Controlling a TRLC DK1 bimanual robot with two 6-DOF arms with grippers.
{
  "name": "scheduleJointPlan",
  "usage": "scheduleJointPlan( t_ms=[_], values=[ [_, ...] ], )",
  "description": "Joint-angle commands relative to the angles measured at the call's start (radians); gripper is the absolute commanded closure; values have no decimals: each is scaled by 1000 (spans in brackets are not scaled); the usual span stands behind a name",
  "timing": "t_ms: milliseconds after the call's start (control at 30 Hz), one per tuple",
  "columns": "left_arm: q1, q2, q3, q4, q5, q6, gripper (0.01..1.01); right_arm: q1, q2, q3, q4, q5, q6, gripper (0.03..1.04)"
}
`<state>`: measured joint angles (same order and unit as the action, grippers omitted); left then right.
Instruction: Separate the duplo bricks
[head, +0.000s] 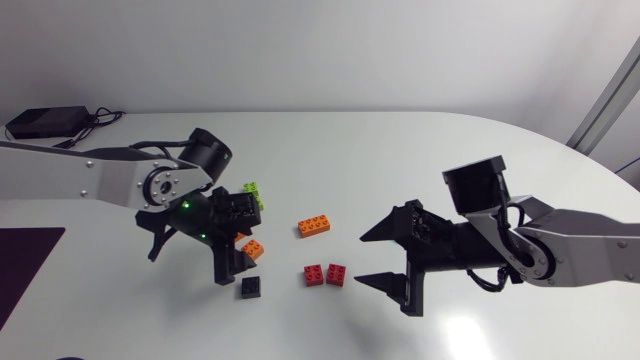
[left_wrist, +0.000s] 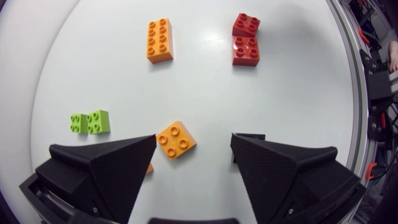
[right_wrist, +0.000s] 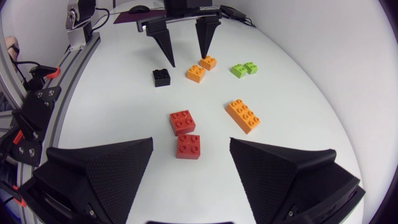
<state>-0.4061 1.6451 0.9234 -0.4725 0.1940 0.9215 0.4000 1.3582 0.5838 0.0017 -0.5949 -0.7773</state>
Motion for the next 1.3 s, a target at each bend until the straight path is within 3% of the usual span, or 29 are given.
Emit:
scheduleJointPlan(
  t_ms=[0,167,267,733,1100,1200,1267],
  values=[
    [-13,53,31,12,2,-23,413,-4,-7,-27,-11,-2,4,170],
    [-31,114,46,58,1,-32,643,-4,1,-29,-8,-3,3,170],
    [-30,140,60,66,1,-32,697,-4,1,-32,-6,-3,1,170],
    [59,179,69,84,-15,17,697,-15,16,-32,0,-20,-7,170],
    [70,130,60,104,-31,37,693,-16,7,-33,-2,-22,-10,170],
    [58,48,51,103,-31,25,575,-18,-10,-30,-8,-22,-8,169],
    [58,1,51,101,-31,10,436,-23,-25,-21,-22,-22,-8,169]
  ],
)
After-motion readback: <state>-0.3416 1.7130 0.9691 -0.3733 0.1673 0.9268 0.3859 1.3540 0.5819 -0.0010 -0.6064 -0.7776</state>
